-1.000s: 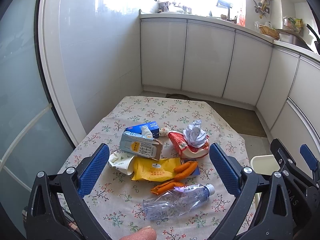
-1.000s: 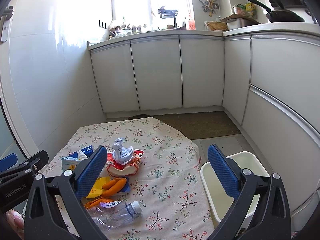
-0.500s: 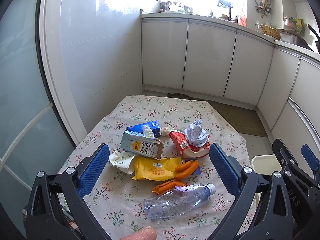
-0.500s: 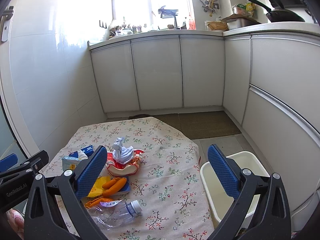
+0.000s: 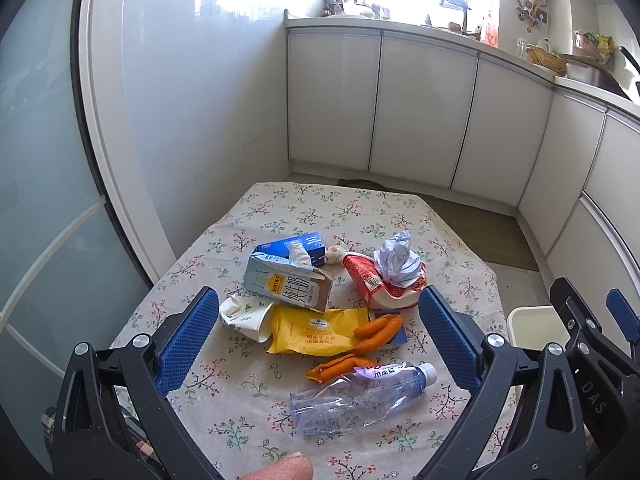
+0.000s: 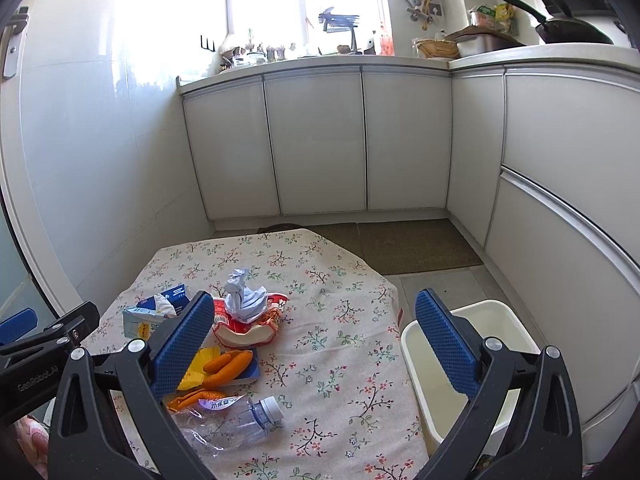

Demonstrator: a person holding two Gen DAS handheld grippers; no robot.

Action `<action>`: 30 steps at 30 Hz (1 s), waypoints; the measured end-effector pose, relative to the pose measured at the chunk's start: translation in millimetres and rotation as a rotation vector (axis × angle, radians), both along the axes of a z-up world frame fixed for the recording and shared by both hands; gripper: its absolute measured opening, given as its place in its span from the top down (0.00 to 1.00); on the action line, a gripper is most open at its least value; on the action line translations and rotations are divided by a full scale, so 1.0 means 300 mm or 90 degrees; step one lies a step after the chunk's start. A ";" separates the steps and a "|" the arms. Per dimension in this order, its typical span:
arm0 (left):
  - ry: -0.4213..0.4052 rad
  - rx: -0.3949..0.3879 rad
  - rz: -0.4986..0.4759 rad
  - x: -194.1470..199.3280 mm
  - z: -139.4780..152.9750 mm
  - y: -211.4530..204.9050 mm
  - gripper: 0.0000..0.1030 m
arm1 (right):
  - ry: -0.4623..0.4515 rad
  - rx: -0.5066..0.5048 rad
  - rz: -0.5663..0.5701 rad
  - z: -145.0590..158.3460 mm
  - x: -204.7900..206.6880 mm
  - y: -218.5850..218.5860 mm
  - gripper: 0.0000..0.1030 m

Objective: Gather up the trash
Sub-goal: 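Grasp the crumpled white paper ball with the left gripper and lift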

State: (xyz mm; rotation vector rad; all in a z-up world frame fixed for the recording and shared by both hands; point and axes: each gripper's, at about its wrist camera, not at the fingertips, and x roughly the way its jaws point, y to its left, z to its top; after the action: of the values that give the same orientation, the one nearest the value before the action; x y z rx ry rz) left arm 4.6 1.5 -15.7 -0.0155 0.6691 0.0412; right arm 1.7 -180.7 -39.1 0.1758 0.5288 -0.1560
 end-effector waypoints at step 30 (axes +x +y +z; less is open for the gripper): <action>0.192 -0.033 -0.137 0.503 -0.181 -0.017 0.07 | 0.269 0.134 0.014 -0.299 0.200 -0.087 0.05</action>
State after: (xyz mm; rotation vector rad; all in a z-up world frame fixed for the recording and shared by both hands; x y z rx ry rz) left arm 155.5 -3.5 -70.2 0.0134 0.9703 -0.1843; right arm 61.8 -206.7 -128.9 0.3460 0.9693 -0.1151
